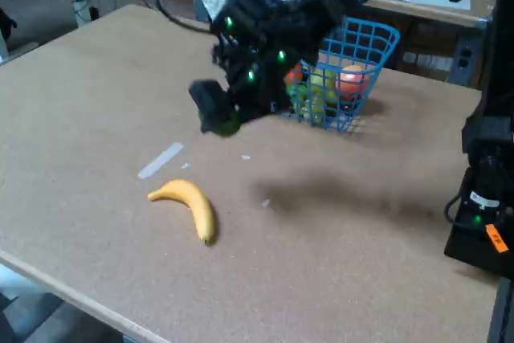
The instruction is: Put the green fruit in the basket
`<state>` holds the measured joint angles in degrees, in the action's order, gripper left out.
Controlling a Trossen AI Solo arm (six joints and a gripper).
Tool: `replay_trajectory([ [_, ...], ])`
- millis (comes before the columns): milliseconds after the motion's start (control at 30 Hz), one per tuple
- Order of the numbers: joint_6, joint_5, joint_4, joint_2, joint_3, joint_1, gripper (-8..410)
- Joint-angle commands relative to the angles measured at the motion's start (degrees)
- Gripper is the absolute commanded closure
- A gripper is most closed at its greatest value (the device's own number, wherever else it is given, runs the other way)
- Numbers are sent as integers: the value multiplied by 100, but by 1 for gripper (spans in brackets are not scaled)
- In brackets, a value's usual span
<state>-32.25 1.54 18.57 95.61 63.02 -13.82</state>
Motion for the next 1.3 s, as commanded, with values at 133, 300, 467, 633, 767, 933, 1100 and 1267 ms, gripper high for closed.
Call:
replay_trajectory([
  [133,739,-1266,2975,-166,2658,833,398],
  [300,929,-1266,3016,-323,2673,1425,398],
  [467,1311,-1263,3003,-417,2673,2135,398],
  [633,1633,-1257,2938,-446,2673,2914,398],
  [767,1923,-1255,2789,-435,2673,3445,398],
  [933,2026,-1263,2640,-420,2651,3958,398],
  [1100,2033,-1263,2352,-210,2643,4323,398],
  [1267,1932,-1261,2037,157,2643,4548,398],
])
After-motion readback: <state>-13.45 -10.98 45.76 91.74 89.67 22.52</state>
